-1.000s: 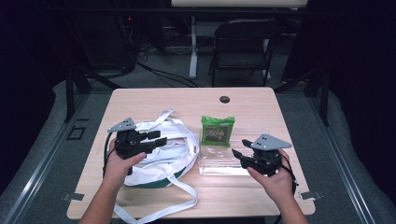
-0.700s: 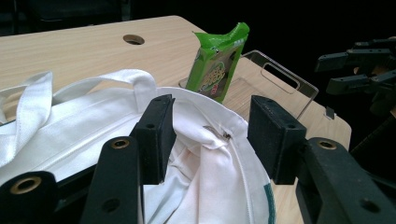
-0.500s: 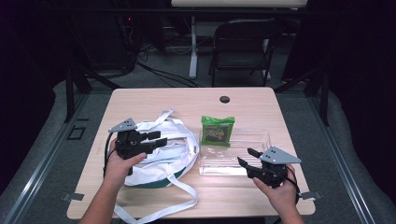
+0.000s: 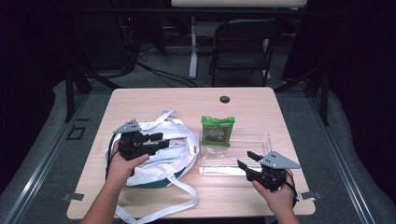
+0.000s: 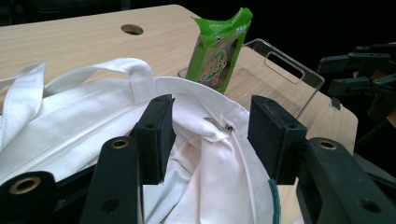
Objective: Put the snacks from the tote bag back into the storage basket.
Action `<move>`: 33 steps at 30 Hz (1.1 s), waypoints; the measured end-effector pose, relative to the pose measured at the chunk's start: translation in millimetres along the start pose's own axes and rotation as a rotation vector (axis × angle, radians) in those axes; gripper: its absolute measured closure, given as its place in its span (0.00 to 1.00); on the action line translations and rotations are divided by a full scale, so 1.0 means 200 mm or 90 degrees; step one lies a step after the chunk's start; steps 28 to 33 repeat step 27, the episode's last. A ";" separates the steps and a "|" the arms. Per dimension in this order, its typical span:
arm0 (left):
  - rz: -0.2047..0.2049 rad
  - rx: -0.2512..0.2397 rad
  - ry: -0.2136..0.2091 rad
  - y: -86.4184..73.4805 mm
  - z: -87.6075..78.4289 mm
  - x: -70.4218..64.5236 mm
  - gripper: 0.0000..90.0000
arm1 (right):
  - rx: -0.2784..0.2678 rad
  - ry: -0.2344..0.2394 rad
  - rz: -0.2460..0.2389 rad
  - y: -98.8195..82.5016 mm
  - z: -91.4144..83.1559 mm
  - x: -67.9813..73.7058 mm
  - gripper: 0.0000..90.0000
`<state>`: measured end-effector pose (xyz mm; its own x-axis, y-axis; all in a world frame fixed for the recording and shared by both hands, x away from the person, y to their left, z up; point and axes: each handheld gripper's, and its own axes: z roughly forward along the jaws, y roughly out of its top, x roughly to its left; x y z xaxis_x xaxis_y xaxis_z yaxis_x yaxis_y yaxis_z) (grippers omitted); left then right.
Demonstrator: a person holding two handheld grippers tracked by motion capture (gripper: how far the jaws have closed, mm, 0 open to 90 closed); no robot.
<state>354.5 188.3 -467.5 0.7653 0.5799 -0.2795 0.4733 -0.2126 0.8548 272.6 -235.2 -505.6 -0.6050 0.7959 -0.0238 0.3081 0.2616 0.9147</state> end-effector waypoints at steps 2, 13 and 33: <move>-0.001 0.001 0.001 0.00 0.00 0.00 0.56 | 0.002 0.004 0.000 -0.01 0.01 0.01 0.54; 0.001 0.004 0.004 -0.01 0.01 0.00 0.56 | 0.002 0.008 -0.011 -0.01 0.02 0.03 0.54; -0.019 0.000 0.019 0.00 -0.01 0.03 0.54 | 0.005 0.016 -0.028 0.04 0.04 0.02 0.47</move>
